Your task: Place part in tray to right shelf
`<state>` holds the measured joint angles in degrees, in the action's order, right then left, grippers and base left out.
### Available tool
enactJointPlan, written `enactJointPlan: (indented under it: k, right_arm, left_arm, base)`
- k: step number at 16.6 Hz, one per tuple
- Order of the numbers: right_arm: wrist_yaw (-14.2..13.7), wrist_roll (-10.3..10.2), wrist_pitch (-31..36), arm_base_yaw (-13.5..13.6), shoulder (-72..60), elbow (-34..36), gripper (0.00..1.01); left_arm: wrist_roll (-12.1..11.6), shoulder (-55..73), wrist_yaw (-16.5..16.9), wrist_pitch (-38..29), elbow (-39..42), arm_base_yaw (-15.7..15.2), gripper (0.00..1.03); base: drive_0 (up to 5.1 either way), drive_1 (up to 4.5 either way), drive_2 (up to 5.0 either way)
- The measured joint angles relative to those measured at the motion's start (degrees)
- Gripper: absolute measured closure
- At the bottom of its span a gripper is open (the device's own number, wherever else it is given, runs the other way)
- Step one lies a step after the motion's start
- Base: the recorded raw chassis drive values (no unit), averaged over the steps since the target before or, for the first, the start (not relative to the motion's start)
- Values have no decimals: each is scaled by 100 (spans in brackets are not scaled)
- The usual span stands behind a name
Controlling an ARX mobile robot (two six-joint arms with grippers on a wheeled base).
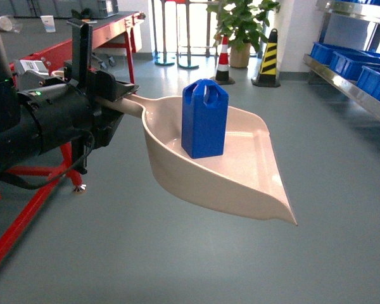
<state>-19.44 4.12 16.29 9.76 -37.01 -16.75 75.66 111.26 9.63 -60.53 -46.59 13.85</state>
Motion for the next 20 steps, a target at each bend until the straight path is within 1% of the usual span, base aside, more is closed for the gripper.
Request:
enactJointPlan:
  k: [20]
  right_arm:
    - [-4, 0, 0, 0, 7, 4, 3]
  left_arm:
    - [0, 0, -17, -20, 0, 0, 88]
  base:
    - [0, 429, -429]
